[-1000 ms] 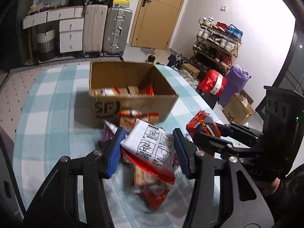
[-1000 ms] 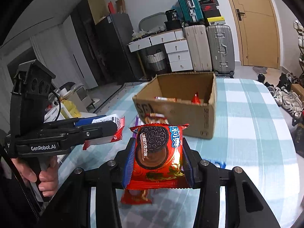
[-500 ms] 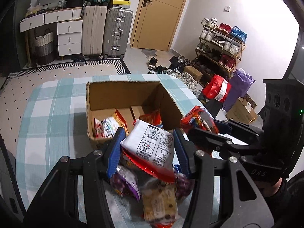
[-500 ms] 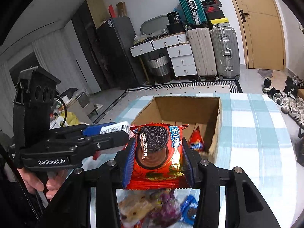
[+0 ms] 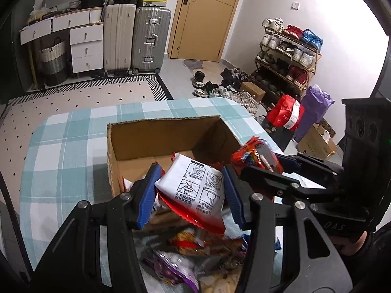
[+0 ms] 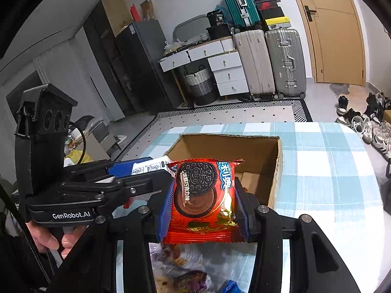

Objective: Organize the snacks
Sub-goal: 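Open both tools to drop the packs into the box, then withdraw both tools from the box back toward the snack pile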

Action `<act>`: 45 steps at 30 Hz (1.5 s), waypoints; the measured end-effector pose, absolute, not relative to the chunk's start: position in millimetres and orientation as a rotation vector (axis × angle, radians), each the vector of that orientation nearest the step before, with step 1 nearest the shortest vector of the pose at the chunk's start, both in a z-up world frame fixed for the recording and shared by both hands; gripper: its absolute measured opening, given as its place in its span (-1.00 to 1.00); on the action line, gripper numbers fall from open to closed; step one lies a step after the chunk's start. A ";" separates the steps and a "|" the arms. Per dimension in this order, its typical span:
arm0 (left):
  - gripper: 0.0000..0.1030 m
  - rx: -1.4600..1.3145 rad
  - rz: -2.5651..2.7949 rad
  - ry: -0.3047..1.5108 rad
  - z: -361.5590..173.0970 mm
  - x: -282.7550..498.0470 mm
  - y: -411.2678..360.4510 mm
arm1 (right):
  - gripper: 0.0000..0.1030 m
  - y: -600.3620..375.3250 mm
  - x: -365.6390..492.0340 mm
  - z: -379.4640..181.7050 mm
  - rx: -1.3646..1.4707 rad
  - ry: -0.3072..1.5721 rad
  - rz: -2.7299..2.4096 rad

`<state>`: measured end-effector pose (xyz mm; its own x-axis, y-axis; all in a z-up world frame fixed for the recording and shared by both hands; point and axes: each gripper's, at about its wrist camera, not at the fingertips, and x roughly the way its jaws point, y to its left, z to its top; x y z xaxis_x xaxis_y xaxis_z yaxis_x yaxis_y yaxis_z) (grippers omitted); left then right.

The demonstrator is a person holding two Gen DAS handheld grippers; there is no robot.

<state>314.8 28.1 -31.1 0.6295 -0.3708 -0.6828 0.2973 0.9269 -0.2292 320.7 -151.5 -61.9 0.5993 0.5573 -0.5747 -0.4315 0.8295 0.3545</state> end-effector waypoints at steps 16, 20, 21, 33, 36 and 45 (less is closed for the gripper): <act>0.47 -0.110 -0.303 0.819 -54.7 364.8 41.5 | 0.48 -154.8 359.9 -81.9 0.181 0.720 0.505; 0.47 -0.108 -0.290 0.811 -50.7 356.2 44.3 | 0.48 -167.3 354.7 -77.8 0.219 0.714 0.497; 0.48 -0.105 -0.282 0.809 -48.6 351.4 44.8 | 0.48 -169.7 352.5 -76.1 0.224 0.715 0.497; 0.58 -0.057 -0.233 0.773 -24.4 281.9 37.2 | 0.59 -184.1 293.1 -41.3 0.209 0.654 0.482; 0.59 -0.055 -0.224 0.771 -20.3 266.8 36.7 | 0.61 -187.2 275.0 -34.1 0.205 0.638 0.482; 0.69 -0.042 -0.208 0.738 -0.9 214.2 32.7 | 0.75 -188.5 226.0 -15.9 0.184 0.604 0.478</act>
<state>214.2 32.7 -0.9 0.7201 -0.2026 -0.6636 0.1731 0.9786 -0.1110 226.0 -188.5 -15.9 0.7184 0.4825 -0.5011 -0.3771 0.8754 0.3023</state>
